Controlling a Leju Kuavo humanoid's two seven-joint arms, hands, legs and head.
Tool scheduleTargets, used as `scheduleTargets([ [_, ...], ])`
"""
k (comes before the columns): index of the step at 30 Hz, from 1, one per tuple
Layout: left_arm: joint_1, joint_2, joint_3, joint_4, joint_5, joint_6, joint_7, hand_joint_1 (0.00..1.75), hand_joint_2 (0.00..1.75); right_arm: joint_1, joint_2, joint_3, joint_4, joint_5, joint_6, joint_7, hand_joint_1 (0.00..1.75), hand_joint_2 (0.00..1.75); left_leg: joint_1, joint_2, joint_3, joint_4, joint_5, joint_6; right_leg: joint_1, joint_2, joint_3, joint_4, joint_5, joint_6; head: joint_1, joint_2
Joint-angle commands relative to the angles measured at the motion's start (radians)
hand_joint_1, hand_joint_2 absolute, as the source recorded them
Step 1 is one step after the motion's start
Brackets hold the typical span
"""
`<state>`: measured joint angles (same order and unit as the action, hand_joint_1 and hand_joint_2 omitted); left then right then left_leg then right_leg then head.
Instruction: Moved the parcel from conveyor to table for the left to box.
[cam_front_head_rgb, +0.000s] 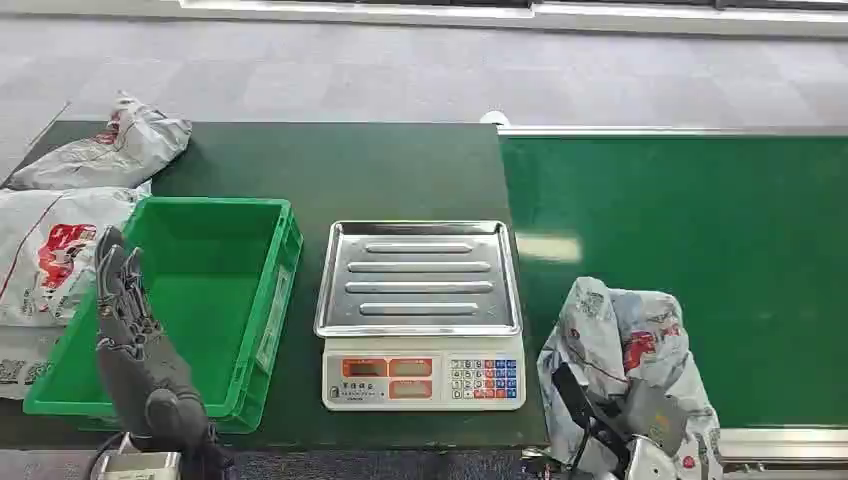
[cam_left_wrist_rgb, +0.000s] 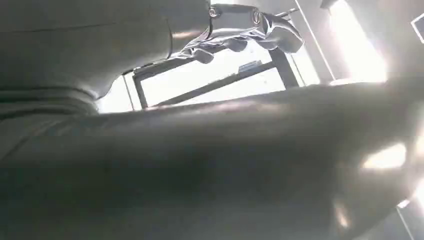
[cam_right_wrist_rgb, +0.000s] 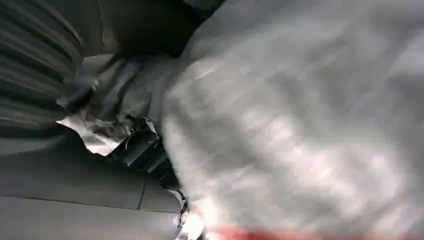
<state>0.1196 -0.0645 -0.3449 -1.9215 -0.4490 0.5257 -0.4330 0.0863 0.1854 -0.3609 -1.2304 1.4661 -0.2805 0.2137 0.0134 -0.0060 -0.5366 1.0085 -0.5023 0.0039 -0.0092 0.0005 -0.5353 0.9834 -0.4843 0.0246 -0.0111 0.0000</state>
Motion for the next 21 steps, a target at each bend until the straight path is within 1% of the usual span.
scheduleTargets([
  [1, -0.069, -0.013, 0.011, 0.076, 0.048, -0.026, -0.026, 0.00, 0.00, -0.234, -0.291, 0.300, -0.309, 0.105, -0.043, 0.131, 1.75, 1.75, -0.004, 0.007, -0.005, 0.001, 0.002, 0.001, -0.004, 0.006, -0.009, 0.004, 0.002, 0.000, 0.000, 0.000],
  [2, -0.084, -0.016, 0.012, 0.086, 0.056, -0.032, -0.027, 0.00, 0.00, -0.286, -0.329, 0.353, -0.289, 0.105, -0.040, 0.138, 1.75, 1.75, -0.004, 0.009, -0.006, 0.002, 0.001, 0.001, -0.004, 0.009, -0.010, 0.005, 0.003, 0.000, 0.000, 0.000],
  [3, -0.106, -0.018, 0.012, 0.097, 0.073, -0.042, -0.030, 0.00, 0.00, -0.381, -0.388, 0.454, -0.231, 0.105, -0.034, 0.137, 1.75, 1.75, -0.005, 0.014, -0.008, 0.002, 0.002, 0.001, -0.005, 0.013, -0.013, 0.007, 0.005, 0.000, 0.000, 0.000],
  [4, -0.124, -0.022, 0.016, 0.108, 0.077, -0.045, -0.028, 0.00, 0.00, -0.460, -0.386, 0.495, -0.176, 0.105, -0.020, 0.139, 1.75, 1.75, -0.005, 0.014, -0.011, 0.002, 0.002, 0.001, -0.005, 0.014, -0.012, 0.006, 0.005, 0.000, 0.000, 0.000],
  [5, -0.127, -0.023, 0.017, 0.110, 0.078, -0.046, -0.027, 0.00, 0.00, -0.489, -0.383, 0.510, -0.155, 0.105, -0.013, 0.148, 1.75, 1.75, -0.005, 0.014, -0.013, 0.002, 0.002, 0.001, -0.005, 0.014, -0.011, 0.006, 0.005, 0.000, 0.000, 0.000],
  [6, -0.127, -0.023, 0.017, 0.110, 0.078, -0.046, -0.027, 0.00, 0.00, -0.489, -0.383, 0.510, -0.155, 0.105, -0.013, 0.148, 1.75, 1.75, -0.006, 0.017, -0.015, 0.002, 0.003, 0.001, -0.006, 0.017, -0.014, 0.006, 0.007, 0.001, 0.001, 0.000],
  [7, -0.127, -0.023, 0.017, 0.110, 0.078, -0.046, -0.027, 0.00, 0.00, -0.489, -0.383, 0.510, -0.155, 0.105, -0.013, 0.148, 1.75, 1.75, -0.005, 0.015, -0.013, 0.001, 0.004, 0.001, -0.005, 0.014, -0.011, 0.005, 0.008, 0.001, 0.000, 0.000],
  [8, -0.123, -0.021, 0.017, 0.107, 0.080, -0.048, -0.028, 0.00, 0.00, -0.495, -0.395, 0.545, -0.144, 0.105, -0.034, 0.136, 1.75, 1.75, -0.005, 0.014, -0.013, 0.000, 0.006, 0.000, -0.005, 0.013, -0.012, 0.005, 0.009, 0.001, 0.000, 0.000],
  [9, -0.128, -0.022, 0.018, 0.110, 0.087, -0.048, -0.032, 0.00, 0.00, -0.552, -0.410, 0.601, -0.107, 0.105, -0.035, 0.138, 1.75, 1.75, -0.005, 0.012, -0.005, -0.001, 0.008, -0.001, -0.005, 0.010, -0.013, 0.003, 0.009, 0.001, 0.000, 0.000],
  [10, -0.137, -0.025, 0.020, 0.114, 0.093, -0.050, -0.036, 0.00, 0.00, -0.629, -0.393, 0.643, -0.055, 0.105, -0.021, 0.099, 1.75, 1.75, -0.005, 0.011, -0.004, 0.000, 0.008, -0.001, -0.004, 0.010, -0.012, 0.003, 0.010, 0.000, 0.000, 0.000],
  [11, -0.143, -0.030, 0.022, 0.115, 0.095, -0.052, -0.036, 0.00, 0.00, -0.733, -0.374, 0.710, 0.016, 0.105, -0.008, 0.082, 1.75, 1.75, -0.005, 0.013, -0.006, -0.001, 0.010, -0.002, -0.005, 0.012, -0.015, 0.004, 0.012, 0.000, 0.000, 0.000],
  [12, -0.149, -0.030, 0.023, 0.116, 0.094, -0.048, -0.040, 0.00, 0.00, -0.827, -0.316, 0.737, 0.096, 0.093, 0.011, 0.004, 1.75, 1.75, -0.006, 0.013, -0.007, 0.001, 0.009, -0.001, -0.006, 0.013, -0.016, 0.007, 0.011, 0.001, 0.000, 0.000],
  [13, -0.153, -0.028, 0.024, 0.118, 0.098, -0.044, -0.044, 0.00, 0.00, -0.929, -0.248, 0.772, 0.195, 0.058, 0.035, -0.059, 1.75, 1.75, -0.006, 0.017, -0.010, 0.001, 0.010, -0.002, -0.006, 0.017, -0.020, 0.009, 0.013, 0.000, 0.001, 0.000],
  [14, -0.153, -0.028, 0.026, 0.118, 0.102, -0.039, -0.048, 0.00, 0.00, -0.979, -0.195, 0.788, 0.261, -0.016, 0.072, -0.116, 1.75, 1.75, -0.006, 0.017, -0.013, 0.002, 0.011, -0.002, -0.007, 0.018, -0.018, 0.012, 0.013, 0.001, 0.001, 0.000],
  [15, -0.156, -0.023, 0.026, 0.123, 0.110, -0.036, -0.052, 0.00, 0.00, -1.019, -0.154, 0.812, 0.318, -0.083, 0.104, -0.168, 1.75, 1.75, -0.007, 0.025, -0.016, 0.002, 0.011, -0.004, -0.007, 0.026, -0.023, 0.015, 0.016, -0.001, 0.000, 0.000],
  [16, -0.162, -0.022, 0.028, 0.132, 0.123, -0.032, -0.062, 0.00, 0.00, -1.054, -0.108, 0.867, 0.383, -0.092, 0.091, -0.178, 1.75, 1.75, -0.007, 0.026, -0.017, 0.001, 0.011, -0.004, -0.007, 0.027, -0.023, 0.015, 0.016, -0.001, 0.000, 0.000],
  [17, -0.172, -0.021, 0.028, 0.140, 0.131, -0.031, -0.067, 0.00, 0.00, -1.060, -0.051, 0.879, 0.426, -0.161, 0.123, -0.245, 1.75, 1.75, -0.007, 0.027, -0.022, 0.000, 0.013, -0.005, -0.007, 0.027, -0.025, 0.015, 0.017, -0.002, 0.000, 0.000],
  [18, -0.182, -0.021, 0.028, 0.149, 0.138, -0.028, -0.071, 0.00, 0.00, -1.066, -0.002, 0.891, 0.473, -0.216, 0.145, -0.270, 1.75, 1.75, -0.007, 0.025, -0.019, -0.001, 0.013, -0.005, -0.006, 0.025, -0.023, 0.013, 0.016, -0.002, 0.000, 0.000],
  [19, -0.195, -0.018, 0.023, 0.158, 0.152, -0.022, -0.083, 0.00, 0.00, -1.071, 0.052, 0.943, 0.527, -0.259, 0.124, -0.309, 1.75, 1.75, -0.006, 0.020, -0.016, -0.001, 0.014, -0.007, -0.005, 0.021, -0.023, 0.014, 0.015, -0.002, 0.000, 0.000],
  [20, -0.200, -0.018, 0.021, 0.162, 0.156, -0.013, -0.087, 0.00, 0.00, -1.074, 0.082, 0.979, 0.565, -0.279, 0.103, -0.300, 1.75, 1.75, -0.006, 0.023, -0.012, -0.003, 0.016, -0.009, -0.006, 0.024, -0.024, 0.014, 0.016, -0.004, 0.000, 0.000],
  [21, -0.202, -0.017, 0.019, 0.163, 0.162, -0.007, -0.090, 0.00, 0.00, -1.079, 0.099, 1.011, 0.588, -0.322, 0.102, -0.320, 1.75, 1.75, -0.006, 0.019, -0.013, -0.002, 0.017, -0.009, -0.005, 0.020, -0.024, 0.015, 0.015, -0.004, 0.000, 0.000],
])
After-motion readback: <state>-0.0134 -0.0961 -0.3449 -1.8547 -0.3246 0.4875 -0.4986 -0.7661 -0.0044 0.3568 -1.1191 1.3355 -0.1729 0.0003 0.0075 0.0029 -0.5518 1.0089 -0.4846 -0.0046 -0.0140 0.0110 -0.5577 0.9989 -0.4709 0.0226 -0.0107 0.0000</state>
